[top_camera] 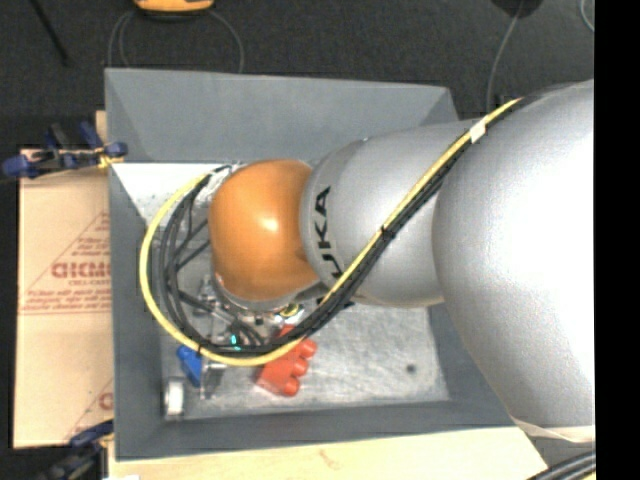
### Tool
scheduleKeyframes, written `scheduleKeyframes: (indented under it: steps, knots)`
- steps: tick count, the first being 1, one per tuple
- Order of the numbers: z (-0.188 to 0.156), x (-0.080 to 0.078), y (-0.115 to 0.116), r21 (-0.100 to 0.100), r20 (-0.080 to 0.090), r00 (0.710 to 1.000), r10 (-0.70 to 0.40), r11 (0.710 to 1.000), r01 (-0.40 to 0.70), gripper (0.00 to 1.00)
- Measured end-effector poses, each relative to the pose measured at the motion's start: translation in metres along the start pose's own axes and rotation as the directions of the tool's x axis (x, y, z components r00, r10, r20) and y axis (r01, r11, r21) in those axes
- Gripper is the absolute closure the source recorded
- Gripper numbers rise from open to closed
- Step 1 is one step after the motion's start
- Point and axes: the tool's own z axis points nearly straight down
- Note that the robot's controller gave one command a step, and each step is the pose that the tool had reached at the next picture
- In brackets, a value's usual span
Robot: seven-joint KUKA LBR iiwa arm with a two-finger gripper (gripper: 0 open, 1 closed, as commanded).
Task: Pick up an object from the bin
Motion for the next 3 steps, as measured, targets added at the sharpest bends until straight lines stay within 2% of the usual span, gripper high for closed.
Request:
scheduleKeyframes:
  steps: [1, 2, 3]
  knots:
    - [0.075, 0.000, -0.005, 0.005, 0.013, 0.873, -0.488, 0.873, 0.488, 0.00]
    - [0.072, -0.002, -0.002, 0.002, 0.021, 0.874, -0.485, 0.875, 0.485, 1.00]
    - [-0.102, 0.009, -0.012, 0.006, 0.016, 0.886, -0.462, 0.887, 0.462, 1.00]
